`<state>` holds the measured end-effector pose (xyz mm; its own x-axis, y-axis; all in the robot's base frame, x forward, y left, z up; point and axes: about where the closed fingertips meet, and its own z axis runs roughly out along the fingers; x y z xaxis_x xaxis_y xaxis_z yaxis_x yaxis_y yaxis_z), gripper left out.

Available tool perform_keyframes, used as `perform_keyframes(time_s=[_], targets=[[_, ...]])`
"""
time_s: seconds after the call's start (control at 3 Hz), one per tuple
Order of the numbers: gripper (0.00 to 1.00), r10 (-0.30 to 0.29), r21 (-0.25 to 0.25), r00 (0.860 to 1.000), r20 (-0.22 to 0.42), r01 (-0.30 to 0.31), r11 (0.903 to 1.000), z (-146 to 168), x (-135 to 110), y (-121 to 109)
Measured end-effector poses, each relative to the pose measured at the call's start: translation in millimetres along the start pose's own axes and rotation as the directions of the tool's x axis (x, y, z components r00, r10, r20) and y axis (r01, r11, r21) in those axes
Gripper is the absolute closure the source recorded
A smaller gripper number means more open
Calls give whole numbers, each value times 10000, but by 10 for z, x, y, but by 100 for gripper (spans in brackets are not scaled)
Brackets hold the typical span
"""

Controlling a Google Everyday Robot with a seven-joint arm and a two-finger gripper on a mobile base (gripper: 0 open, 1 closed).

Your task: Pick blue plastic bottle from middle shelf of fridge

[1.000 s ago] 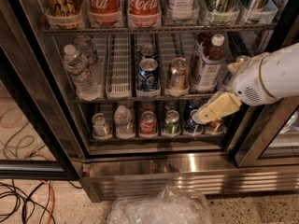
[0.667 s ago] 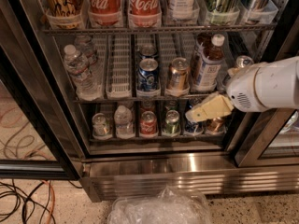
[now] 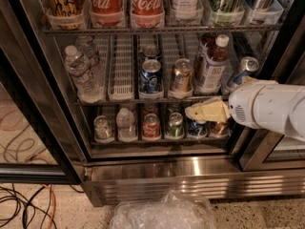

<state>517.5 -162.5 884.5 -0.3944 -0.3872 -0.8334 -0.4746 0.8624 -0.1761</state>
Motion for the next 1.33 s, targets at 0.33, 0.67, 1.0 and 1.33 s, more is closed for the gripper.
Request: perform_keyframes(time_s=[0.33,0.67,1.0,1.33], targets=[[0,885,547,9891,1175,-955,9939,69,-137,-114],[0,1072,630,9822,1540,-1180,9910,70,-214,-101],[0,1069,624,9825,1524,-1175,9911,70,-209,-101],[5,1240,896,9724,1976,-1439,9855,107,-263,-114]])
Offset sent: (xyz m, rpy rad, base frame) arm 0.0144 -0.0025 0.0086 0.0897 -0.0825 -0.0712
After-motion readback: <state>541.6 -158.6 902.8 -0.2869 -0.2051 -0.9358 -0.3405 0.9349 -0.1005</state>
